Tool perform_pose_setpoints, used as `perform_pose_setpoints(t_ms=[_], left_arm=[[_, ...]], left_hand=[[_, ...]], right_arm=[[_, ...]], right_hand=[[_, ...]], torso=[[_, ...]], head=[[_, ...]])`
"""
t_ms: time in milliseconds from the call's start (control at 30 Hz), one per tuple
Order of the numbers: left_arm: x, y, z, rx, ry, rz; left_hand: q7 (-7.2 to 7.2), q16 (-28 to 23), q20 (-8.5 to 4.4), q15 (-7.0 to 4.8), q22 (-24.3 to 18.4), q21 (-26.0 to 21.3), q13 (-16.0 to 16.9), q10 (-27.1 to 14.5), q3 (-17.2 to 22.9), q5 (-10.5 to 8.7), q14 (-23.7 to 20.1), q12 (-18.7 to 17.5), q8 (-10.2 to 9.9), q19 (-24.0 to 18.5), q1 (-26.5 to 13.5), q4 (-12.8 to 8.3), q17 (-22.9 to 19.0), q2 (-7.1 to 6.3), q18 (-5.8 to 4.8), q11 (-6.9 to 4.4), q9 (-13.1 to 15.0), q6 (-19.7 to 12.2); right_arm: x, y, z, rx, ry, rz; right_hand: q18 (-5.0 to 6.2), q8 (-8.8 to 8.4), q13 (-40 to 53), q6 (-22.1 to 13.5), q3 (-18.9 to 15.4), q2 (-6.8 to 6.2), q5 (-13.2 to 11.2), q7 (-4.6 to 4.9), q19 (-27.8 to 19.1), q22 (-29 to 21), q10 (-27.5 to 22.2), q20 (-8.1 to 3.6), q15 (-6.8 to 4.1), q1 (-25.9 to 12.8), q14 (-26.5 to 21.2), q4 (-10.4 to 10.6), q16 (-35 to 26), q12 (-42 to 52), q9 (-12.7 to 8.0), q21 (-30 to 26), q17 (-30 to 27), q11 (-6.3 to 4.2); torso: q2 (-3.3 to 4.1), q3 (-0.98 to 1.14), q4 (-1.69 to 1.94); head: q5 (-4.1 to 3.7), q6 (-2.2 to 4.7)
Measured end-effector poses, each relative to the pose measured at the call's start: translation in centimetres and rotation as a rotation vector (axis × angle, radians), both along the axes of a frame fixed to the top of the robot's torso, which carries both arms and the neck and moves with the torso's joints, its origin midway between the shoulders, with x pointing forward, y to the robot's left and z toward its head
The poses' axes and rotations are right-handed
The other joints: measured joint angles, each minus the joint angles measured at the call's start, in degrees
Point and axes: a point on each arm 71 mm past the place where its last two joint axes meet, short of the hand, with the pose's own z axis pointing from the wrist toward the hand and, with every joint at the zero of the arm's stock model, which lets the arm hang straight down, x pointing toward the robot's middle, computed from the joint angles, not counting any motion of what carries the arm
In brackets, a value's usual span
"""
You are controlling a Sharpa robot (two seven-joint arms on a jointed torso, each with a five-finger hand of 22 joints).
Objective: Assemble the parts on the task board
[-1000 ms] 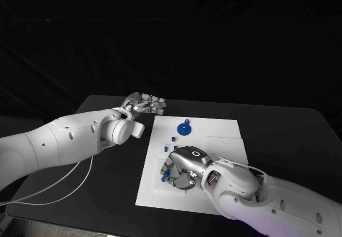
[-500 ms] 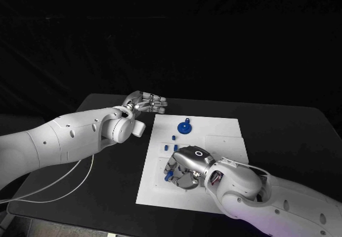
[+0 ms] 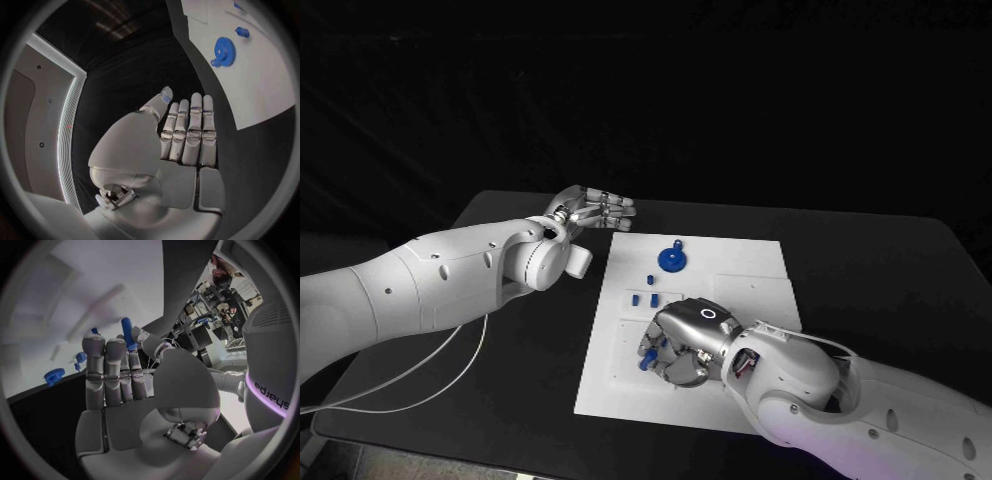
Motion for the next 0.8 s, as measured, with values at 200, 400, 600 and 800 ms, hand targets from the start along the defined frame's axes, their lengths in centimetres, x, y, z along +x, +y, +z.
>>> perform_pose_setpoints(t_ms=[200, 400, 600, 800], left_arm=[[0.0, 0.0, 0.0, 0.0, 0.001, 0.0], [0.0, 0.0, -0.1, 0.0, 0.002, 0.0], [0.0, 0.0, -0.1, 0.0, 0.003, -0.001], [0.0, 0.0, -0.1, 0.0, 0.003, -0.001]], left_hand=[[0.0, 0.0, 0.0, 0.0, 0.0, 0.0, 0.0, 0.0, 0.0, 0.0, 0.0, 0.0, 0.0, 0.0, 0.0, 0.0, 0.0, 0.0, -0.01, 0.0, 0.0, 0.0], [0.0, 0.0, 0.21, 0.22, -0.2, 0.0, 0.0, 0.0, 0.0, 0.0, -0.2, 0.0, 0.0, 0.2, 0.0, 0.0, 0.0, 0.0, 0.0, 0.0, 0.0, 0.0], [0.0, 0.0, 0.21, 0.22, -0.2, 0.0, 0.0, 0.0, 0.0, 0.0, -0.2, 0.0, 0.0, 0.2, 0.0, 0.0, 0.0, 0.0, 0.0, 0.0, 0.0, 0.0], [0.0, 0.0, 0.21, 0.22, -0.4, 0.0, 0.0, 0.0, 0.0, 0.0, -0.2, 0.0, 0.0, 0.2, 0.0, 0.0, 0.0, 0.0, 0.0, 0.0, 0.0, 0.0]], right_arm=[[0.0, 0.0, 0.0, -0.011, 0.0, 0.004], [0.0, 0.5, 0.0, -0.021, -0.01, 0.012], [-0.1, 1.2, 0.1, -0.039, -0.028, 0.02], [-0.3, 1.7, 0.2, -0.059, -0.049, 0.027]], right_hand=[[-0.04, -0.05, 0.0, 0.1, 0.0, 0.0, 0.0, -0.13, 0.0, 0.0, 0.0, 0.0, 0.0, 0.0, 0.0, 0.0, 0.0, 0.0, 0.0, 0.0, 0.0, 0.0], [-0.08, 0.11, 0.0, 0.2, -0.2, 0.0, 0.4, -0.15, 0.0, 0.1, 0.0, 0.0, 0.01, 0.0, 0.0, -0.2, 0.0, 0.0, 0.0, 0.0, 0.1, -0.01], [-0.14, 0.14, 0.0, 0.1, -0.1, -0.01, 0.5, -0.15, 0.0, 0.1, 0.0, 0.0, 0.01, 0.0, 0.0, -0.4, 0.0, 0.0, 0.0, 0.0, 0.1, -0.02], [-0.45, 0.14, 0.1, 0.1, -0.1, -0.01, 0.5, -0.14, 0.0, 0.1, 0.1, 0.0, 0.01, 0.0, 0.0, -0.4, 0.0, 0.0, 0.0, 0.0, 0.1, 0.12]], torso=[[0.02, 0.0, 0.01], [0.04, 0.0, 0.02], [0.05, -0.03, 0.05], [0.04, -0.09, 0.05]], head=[[-0.07, 0.1], [-0.18, 0.24], [-0.19, 0.21], [-0.16, 0.2]])
